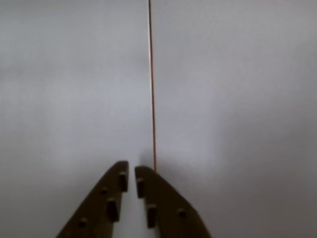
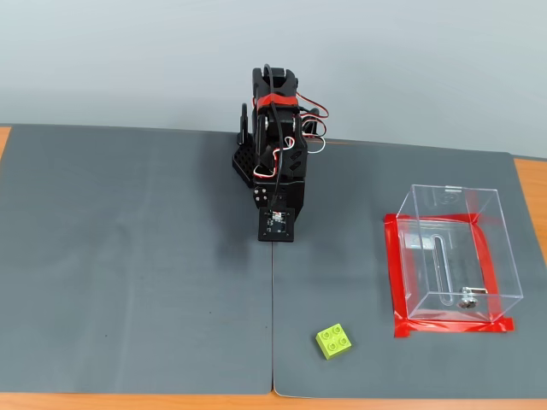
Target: Pick the green lego block and place it into the transparent box
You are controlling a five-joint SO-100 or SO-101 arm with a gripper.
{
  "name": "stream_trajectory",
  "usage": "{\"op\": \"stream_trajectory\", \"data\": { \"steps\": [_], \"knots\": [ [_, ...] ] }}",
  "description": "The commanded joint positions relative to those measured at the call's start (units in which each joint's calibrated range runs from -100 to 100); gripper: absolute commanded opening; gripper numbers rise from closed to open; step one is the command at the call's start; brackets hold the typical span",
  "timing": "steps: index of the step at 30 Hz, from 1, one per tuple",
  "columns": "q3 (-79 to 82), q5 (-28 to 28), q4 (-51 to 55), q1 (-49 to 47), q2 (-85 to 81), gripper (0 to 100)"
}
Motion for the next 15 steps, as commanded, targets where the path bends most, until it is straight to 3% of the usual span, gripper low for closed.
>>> {"op": "stream_trajectory", "data": {
  "steps": [1,15],
  "knots": [
    [-3.7,-0.1,0.2,0.1,0.3,2],
    [-3.7,0.1,0.2,-0.2,0.3,2]
  ]
}}
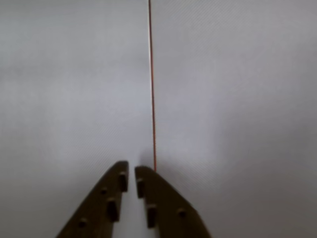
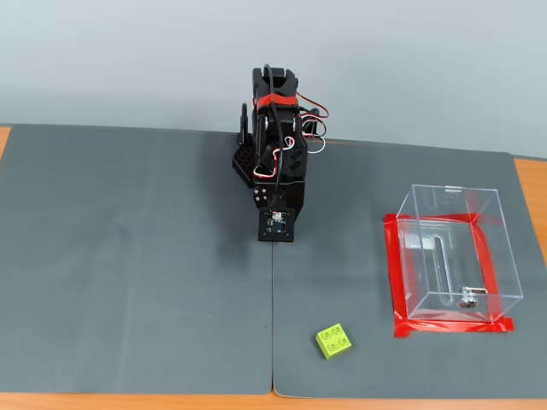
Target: Pick the green lego block and place it into the transparent box
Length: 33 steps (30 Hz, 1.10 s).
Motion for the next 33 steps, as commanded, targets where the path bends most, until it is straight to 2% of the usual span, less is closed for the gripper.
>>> {"op": "stream_trajectory", "data": {
  "steps": [1,20,26,33],
  "knots": [
    [-3.7,0.1,0.2,-0.2,0.3,2],
    [-3.9,0.2,0.2,-0.2,0.6,2],
    [-9.2,0.2,0.2,-0.3,4.7,2],
    [-15.9,0.2,-9.4,-0.3,16.3,2]
  ]
}}
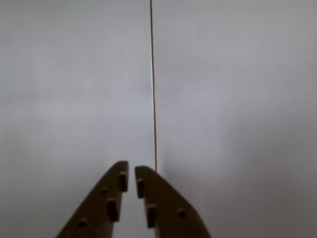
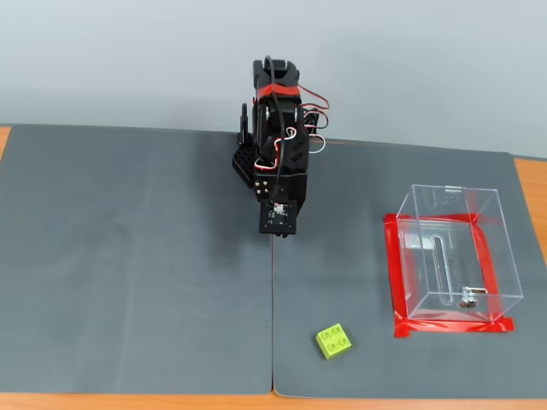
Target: Pick the green lego block and place it into the transparent box
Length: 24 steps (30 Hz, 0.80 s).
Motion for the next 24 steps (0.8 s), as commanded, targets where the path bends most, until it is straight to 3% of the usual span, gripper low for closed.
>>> {"op": "stream_trajectory", "data": {
  "steps": [1,10,24],
  "knots": [
    [-7.2,0.1,-8.2,-0.3,7.9,2],
    [-16.7,-0.3,-24.7,-0.3,26.7,2],
    [-43.0,0.0,-25.9,-3.4,58.5,2]
  ]
}}
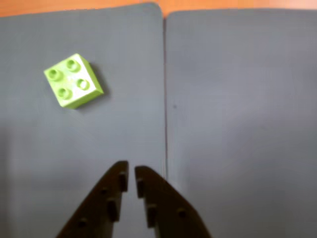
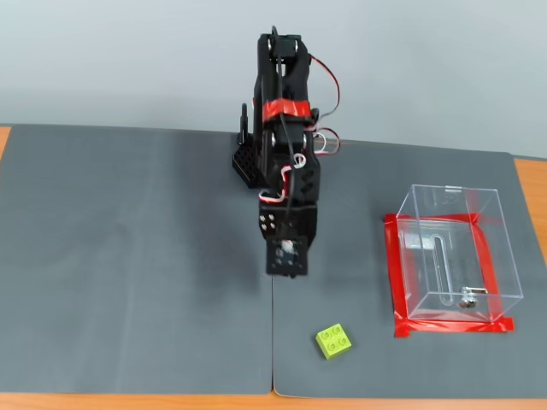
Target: Pick the green lego block and place it into the transparent box
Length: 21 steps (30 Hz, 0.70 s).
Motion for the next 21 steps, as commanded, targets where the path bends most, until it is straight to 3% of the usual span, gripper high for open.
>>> {"op": "stream_trajectory", "data": {
  "steps": [1,21],
  "knots": [
    [-10.3,0.2,-0.3,-2.3,5.8,2],
    [-31.5,0.4,-0.4,-10.6,32.1,2]
  ]
}}
